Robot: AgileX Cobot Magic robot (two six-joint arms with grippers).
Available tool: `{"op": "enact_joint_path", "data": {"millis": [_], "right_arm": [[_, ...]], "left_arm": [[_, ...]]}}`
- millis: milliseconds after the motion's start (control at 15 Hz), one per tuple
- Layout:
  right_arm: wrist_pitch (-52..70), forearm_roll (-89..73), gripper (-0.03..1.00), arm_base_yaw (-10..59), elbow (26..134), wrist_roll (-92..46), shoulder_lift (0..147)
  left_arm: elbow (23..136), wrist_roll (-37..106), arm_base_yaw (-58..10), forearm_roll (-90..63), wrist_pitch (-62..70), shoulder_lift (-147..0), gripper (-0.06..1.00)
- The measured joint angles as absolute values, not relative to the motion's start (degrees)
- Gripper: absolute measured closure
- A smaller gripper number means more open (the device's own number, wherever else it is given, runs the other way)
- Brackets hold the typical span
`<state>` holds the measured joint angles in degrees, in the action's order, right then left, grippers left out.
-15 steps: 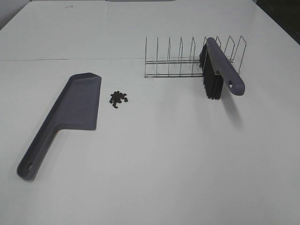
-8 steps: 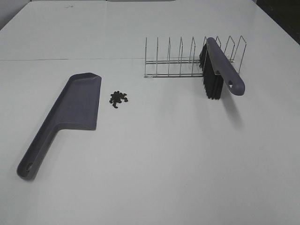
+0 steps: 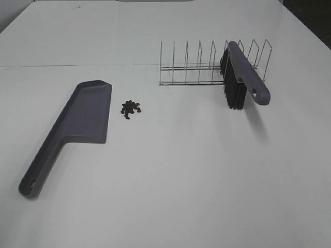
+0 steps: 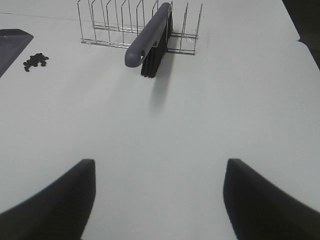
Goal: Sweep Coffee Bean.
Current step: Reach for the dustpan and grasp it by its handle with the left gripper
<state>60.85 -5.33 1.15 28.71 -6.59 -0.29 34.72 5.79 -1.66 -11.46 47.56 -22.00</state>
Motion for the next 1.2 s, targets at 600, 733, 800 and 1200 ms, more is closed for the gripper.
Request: {"op": "enact_joint_path", "data": {"millis": [600, 733, 800, 1200], "right_arm": [[60.8, -5.3, 0.33, 1.1, 28.7, -6.6, -0.3], [60.8, -5.3, 0.33, 1.1, 28.7, -6.6, -0.3], [60.8, -5.3, 0.33, 1.1, 28.7, -6.6, -0.3], [60.8, -5.3, 0.33, 1.1, 28.7, -6.6, -0.3]], "left_arm": [[53.5, 5.9, -1.7, -16.1, 47.5, -78.3, 0.27], [55.5, 5.9, -2.5, -16.1, 47.4, -84.1, 0.25], [57.1, 5.9, -3.4, -16.1, 47.4, -87.8, 0.24], [65.6, 4.6, -9.2, -15.5, 48.6, -106.6, 0.24]]}}
